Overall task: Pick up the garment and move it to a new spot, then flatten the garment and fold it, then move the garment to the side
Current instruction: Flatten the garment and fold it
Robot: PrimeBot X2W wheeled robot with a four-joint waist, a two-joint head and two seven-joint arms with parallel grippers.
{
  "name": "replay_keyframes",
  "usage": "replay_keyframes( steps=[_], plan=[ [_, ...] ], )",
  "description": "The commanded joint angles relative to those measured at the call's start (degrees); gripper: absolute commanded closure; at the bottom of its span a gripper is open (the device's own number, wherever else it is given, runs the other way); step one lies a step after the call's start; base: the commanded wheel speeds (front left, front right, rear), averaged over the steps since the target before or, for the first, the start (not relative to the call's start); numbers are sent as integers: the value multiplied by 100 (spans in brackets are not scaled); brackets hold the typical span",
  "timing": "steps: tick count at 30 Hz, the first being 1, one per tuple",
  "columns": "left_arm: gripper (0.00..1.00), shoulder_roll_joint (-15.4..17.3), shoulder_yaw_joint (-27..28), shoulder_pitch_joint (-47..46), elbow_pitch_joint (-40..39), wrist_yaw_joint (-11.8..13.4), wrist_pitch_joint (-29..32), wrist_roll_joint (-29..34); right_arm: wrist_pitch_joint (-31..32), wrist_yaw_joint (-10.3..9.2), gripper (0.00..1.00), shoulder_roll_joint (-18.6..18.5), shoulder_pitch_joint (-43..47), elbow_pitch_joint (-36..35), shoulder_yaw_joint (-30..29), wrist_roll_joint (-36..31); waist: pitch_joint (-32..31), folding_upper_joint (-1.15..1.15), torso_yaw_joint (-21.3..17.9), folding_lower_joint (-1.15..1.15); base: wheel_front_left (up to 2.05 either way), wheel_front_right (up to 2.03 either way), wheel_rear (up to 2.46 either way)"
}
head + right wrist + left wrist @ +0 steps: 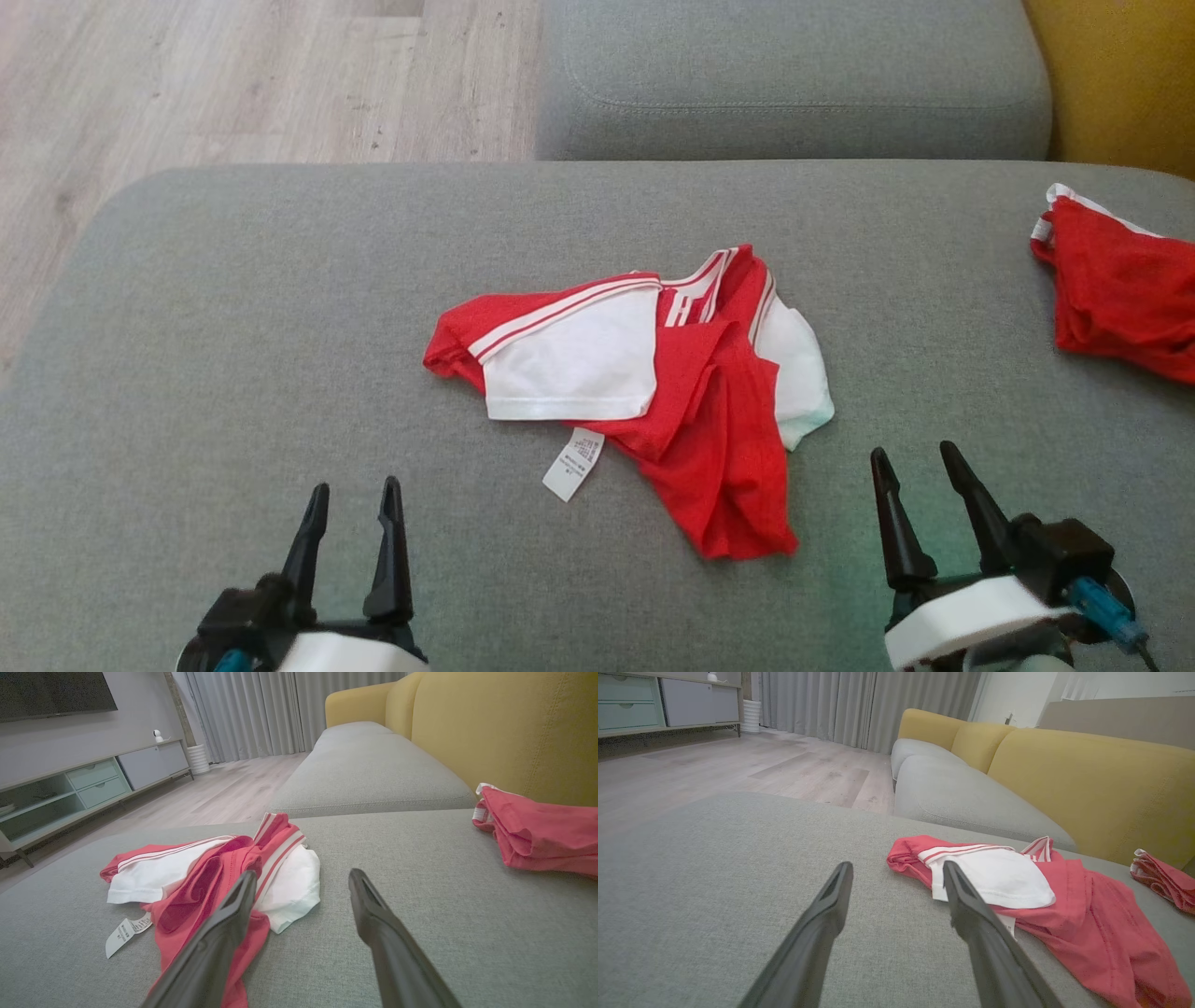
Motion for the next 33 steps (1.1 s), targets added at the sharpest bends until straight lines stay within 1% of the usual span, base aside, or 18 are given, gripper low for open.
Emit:
replay_keyframes(
  steps=[1, 20, 29, 33],
  plan=[
    [0, 12, 249, -151, -165, -12, -54, 53, -22, 42, 0, -23, -192, -175, 140, -8, 0, 0, -5, 0, 0, 0, 0],
    [0, -41, 280, -181, -76, -85, -54, 172, -10, 42, 0, -22, -220, -186, 102, -47, 69, 0, 54, 0, 0, 0, 0],
    [0, -35, 216, -314, -113, -54, -51, 246, -14, 42, 0, -22, -290, -253, 65, -73, 241, 0, 21, 0, 0, 0, 0],
    [0, -55, 64, -518, -165, -124, 17, 335, -33, 42, 0, -22, -392, -297, 13, -107, 390, 0, 3, 0, 0, 0, 0]
  ],
)
